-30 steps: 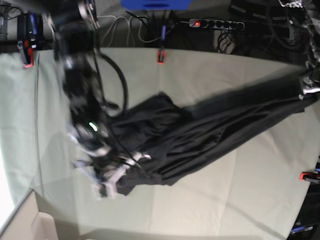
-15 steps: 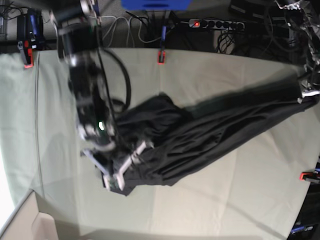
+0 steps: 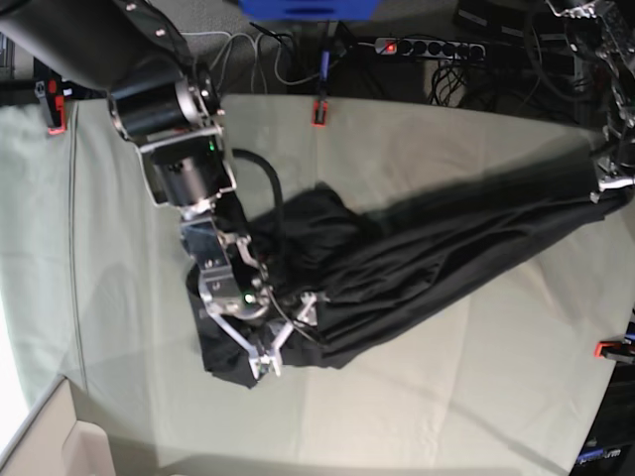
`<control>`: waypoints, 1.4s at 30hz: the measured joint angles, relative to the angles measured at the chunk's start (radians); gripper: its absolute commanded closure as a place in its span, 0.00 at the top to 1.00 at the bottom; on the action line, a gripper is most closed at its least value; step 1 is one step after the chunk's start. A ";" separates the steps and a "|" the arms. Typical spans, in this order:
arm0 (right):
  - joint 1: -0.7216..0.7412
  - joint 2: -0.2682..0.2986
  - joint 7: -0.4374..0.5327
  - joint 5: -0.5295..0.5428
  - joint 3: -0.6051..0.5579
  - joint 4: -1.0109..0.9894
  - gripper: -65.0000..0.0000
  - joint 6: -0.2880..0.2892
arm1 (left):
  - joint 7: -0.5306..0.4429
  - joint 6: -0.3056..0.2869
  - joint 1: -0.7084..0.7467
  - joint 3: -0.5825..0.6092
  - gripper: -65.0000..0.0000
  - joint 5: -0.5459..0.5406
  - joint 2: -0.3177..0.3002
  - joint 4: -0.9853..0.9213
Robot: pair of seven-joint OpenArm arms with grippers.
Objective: Layout the t-shirt on the table in an organized manner, then fold the t-shirt properly
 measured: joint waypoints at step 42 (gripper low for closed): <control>-1.091 0.071 -0.225 0.254 0.304 1.271 0.00 0.008 | 0.003 -0.009 -0.005 0.001 0.00 -0.003 0.004 0.082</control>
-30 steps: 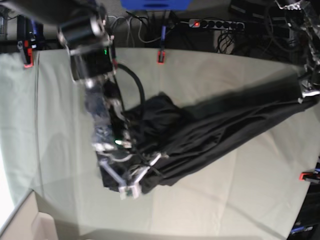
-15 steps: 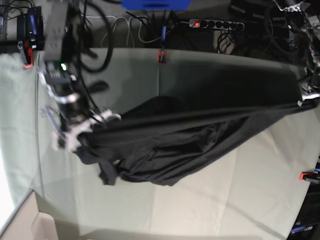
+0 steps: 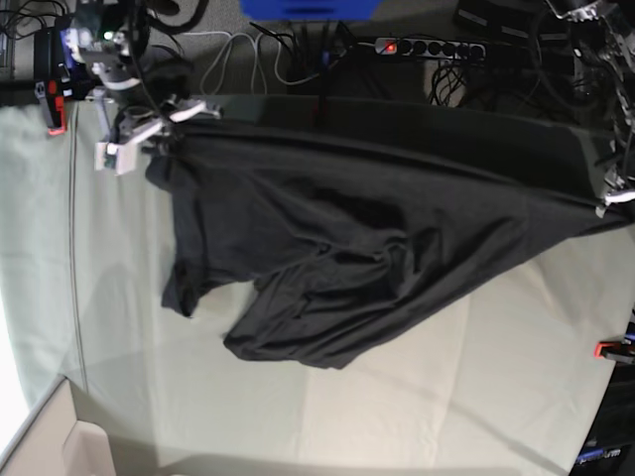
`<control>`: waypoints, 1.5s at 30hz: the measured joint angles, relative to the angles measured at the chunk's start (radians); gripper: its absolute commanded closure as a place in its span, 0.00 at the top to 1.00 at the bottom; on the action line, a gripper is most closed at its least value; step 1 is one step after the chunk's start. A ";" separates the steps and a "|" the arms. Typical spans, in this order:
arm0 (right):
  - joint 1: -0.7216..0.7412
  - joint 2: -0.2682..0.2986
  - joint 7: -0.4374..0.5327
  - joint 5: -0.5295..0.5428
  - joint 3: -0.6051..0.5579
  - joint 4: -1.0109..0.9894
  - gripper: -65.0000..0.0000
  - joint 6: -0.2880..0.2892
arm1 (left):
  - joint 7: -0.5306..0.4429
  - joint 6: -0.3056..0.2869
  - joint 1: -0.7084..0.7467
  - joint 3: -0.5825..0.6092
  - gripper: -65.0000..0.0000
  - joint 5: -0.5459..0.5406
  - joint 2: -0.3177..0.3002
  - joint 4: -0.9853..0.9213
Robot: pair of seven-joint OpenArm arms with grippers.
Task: Layout the t-shirt on the table in an organized manner, then fold the t-shirt properly
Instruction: 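Lift the shirt with both grippers and stretch it between them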
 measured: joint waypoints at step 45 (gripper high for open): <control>1.600 0.340 -0.023 0.005 -0.006 -0.545 0.00 0.105 | 0.161 0.017 -1.284 0.542 0.00 0.142 -0.061 -0.043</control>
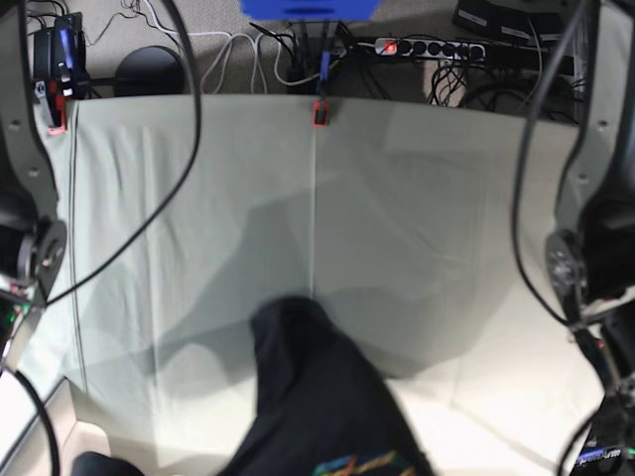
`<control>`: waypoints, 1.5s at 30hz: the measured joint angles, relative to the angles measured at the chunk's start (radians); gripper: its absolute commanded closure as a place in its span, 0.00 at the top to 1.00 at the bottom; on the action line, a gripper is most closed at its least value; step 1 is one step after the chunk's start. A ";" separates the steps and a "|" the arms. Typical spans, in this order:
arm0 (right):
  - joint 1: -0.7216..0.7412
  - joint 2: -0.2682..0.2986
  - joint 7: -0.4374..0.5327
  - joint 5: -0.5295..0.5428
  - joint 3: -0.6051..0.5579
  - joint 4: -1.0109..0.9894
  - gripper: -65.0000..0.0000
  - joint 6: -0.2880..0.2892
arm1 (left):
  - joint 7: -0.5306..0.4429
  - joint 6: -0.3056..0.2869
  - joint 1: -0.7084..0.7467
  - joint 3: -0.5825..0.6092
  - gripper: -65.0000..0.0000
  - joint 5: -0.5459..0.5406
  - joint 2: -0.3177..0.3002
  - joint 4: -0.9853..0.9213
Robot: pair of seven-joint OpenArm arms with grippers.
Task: Layout the t-shirt on the table in an organized manner, then fold the t-shirt properly
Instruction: 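Lift the shirt with both grippers and stretch it between them, then lower the stretched shirt onto the table with both grippers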
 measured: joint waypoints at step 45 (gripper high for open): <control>-1.435 -0.311 0.014 0.007 0.448 0.421 0.00 0.281 | 0.100 -0.012 1.492 -0.550 0.00 -0.431 0.190 0.373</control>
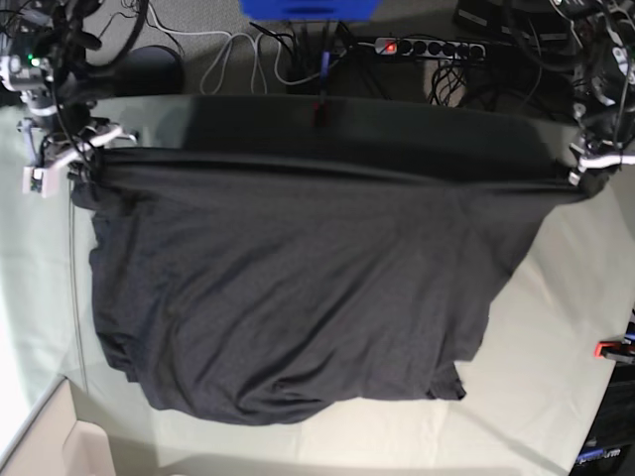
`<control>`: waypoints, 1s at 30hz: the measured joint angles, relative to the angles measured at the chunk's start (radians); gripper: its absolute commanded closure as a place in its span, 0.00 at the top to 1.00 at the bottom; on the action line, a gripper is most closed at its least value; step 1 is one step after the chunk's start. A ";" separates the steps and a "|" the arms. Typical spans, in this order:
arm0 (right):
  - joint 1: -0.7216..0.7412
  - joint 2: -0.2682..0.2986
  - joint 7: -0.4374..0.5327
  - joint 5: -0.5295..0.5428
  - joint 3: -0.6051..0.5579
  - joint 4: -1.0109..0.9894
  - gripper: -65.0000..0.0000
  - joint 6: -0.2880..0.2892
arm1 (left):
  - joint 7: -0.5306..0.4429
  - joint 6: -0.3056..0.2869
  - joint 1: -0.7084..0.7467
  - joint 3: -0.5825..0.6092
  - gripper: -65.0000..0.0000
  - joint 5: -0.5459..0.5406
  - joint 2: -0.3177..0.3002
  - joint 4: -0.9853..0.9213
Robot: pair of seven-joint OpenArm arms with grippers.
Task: Layout the t-shirt on the table in an organized manner, then fold the t-shirt properly
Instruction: 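Lower the stretched shirt onto the table with both grippers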
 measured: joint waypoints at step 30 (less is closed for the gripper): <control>-0.043 -0.036 -0.002 -0.016 0.128 -0.016 0.37 0.055 | -0.004 0.001 0.089 -0.001 0.01 -0.026 0.031 -0.003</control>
